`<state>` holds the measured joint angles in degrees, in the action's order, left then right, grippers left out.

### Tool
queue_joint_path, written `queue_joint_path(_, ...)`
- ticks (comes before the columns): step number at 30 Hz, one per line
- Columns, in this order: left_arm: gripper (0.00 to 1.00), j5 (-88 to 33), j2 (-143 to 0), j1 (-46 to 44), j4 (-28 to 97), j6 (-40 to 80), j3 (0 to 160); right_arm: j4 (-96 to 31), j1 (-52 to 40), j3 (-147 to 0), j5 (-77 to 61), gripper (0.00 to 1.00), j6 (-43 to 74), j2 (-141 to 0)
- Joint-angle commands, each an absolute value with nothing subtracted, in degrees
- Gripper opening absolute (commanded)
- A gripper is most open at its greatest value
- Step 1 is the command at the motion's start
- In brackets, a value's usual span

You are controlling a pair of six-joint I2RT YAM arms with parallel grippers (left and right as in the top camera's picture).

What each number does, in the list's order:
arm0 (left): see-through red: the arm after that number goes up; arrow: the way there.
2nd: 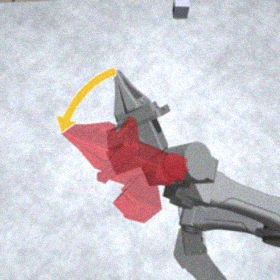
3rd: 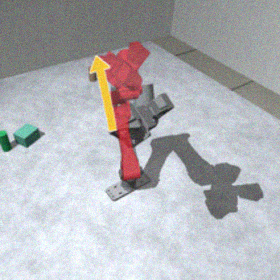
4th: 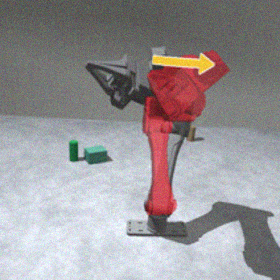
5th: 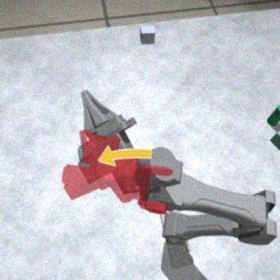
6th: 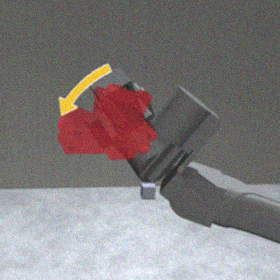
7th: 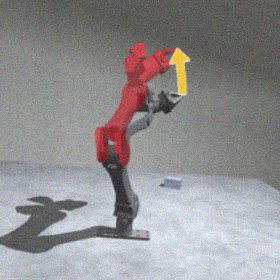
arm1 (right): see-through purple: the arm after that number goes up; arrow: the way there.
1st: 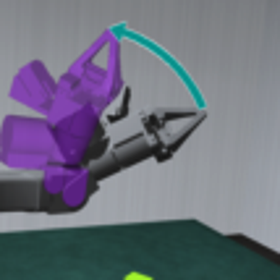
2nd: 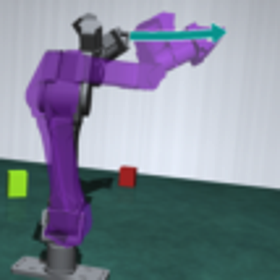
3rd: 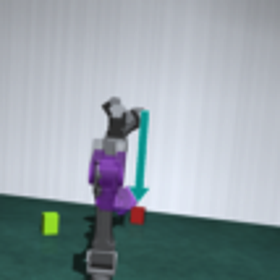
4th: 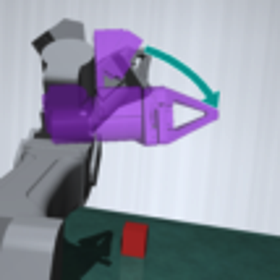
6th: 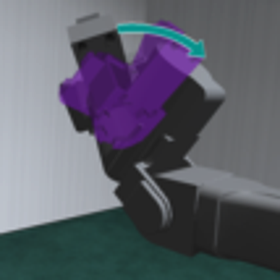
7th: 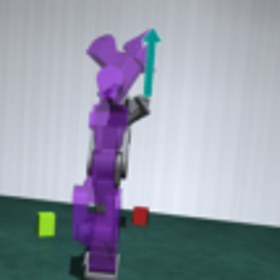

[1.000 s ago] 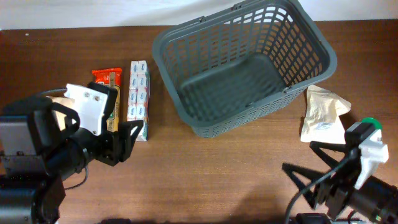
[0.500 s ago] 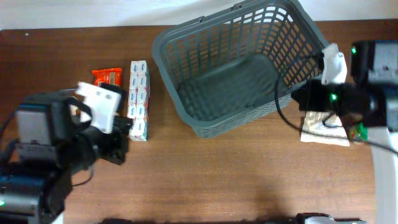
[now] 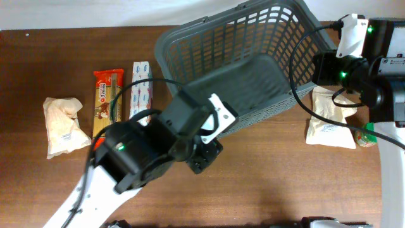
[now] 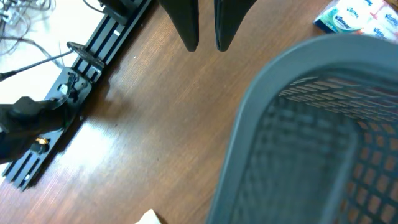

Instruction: Pack container

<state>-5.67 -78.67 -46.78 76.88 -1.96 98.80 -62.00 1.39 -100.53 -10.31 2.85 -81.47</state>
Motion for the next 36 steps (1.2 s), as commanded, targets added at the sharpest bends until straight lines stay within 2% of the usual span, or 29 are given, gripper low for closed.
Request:
queue_joint_path(1, 0.02, -4.45, -82.94, -49.01, 75.61, -1.13, 100.03, -61.65, 1.13, -101.69, -8.71, 0.04, 1.93, -83.74)
queue_joint_path(10, 0.02, -4.1, -89.27, -49.84, 74.94, -3.31, 100.03, -59.31, 1.17, -101.69, -8.32, 0.04, 1.96, -92.07)
queue_joint_path(22, 0.02, 7.44, -93.71, -49.56, 75.88, -3.46, 100.01, -65.3, 1.19, -101.69, -6.57, 0.04, 1.93, -95.04)
queue_joint_path(36, 0.02, 9.58, -94.91, -39.35, 75.26, -3.46, 100.01, -69.69, 1.13, -101.69, -7.05, 0.04, 1.69, -94.87)
